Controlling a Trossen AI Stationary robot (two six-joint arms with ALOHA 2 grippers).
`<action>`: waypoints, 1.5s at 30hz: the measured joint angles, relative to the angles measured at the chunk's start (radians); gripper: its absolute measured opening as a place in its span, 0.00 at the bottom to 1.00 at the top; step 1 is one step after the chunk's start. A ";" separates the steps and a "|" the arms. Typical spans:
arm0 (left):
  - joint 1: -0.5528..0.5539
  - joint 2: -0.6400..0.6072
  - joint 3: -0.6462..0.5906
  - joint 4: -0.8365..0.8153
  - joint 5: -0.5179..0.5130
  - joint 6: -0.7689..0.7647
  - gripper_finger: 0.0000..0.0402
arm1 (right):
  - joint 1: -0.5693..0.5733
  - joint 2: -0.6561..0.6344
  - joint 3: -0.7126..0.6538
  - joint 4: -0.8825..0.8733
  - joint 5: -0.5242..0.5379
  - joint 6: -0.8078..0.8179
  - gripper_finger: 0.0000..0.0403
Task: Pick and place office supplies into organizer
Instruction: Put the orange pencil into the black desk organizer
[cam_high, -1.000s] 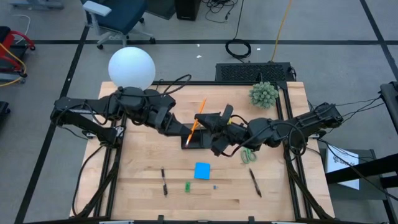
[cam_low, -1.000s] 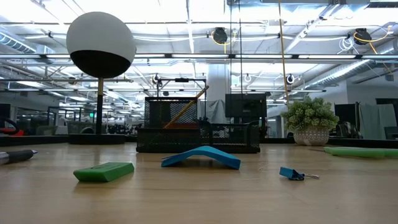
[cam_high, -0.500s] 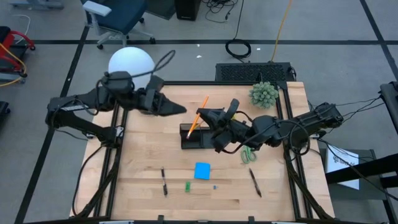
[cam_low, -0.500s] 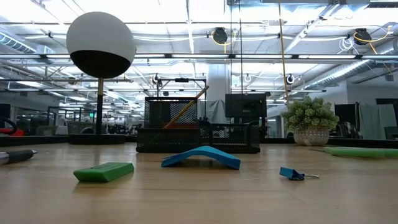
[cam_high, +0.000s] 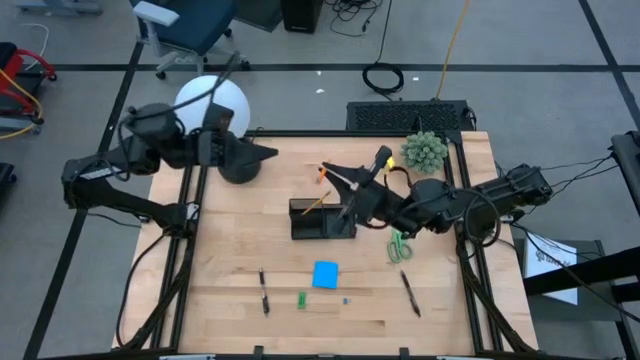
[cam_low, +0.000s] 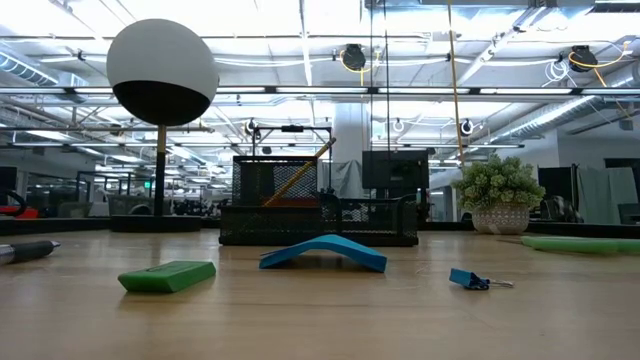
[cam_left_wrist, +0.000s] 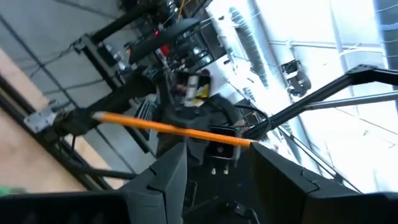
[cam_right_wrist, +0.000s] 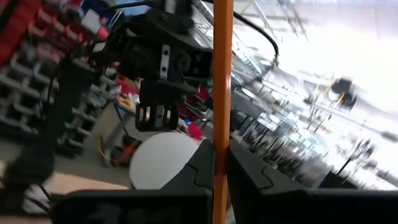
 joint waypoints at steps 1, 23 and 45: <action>-0.004 -0.006 0.000 -0.001 -0.008 0.012 0.41 | -0.005 0.000 0.000 0.000 0.000 0.046 0.02; -0.107 -0.050 0.000 0.152 -0.033 0.284 0.41 | -0.133 0.074 0.000 -0.143 -0.145 0.688 0.03; -0.152 -0.051 0.000 0.155 -0.022 0.328 0.41 | -0.195 0.301 -0.019 -0.035 -0.197 0.929 0.03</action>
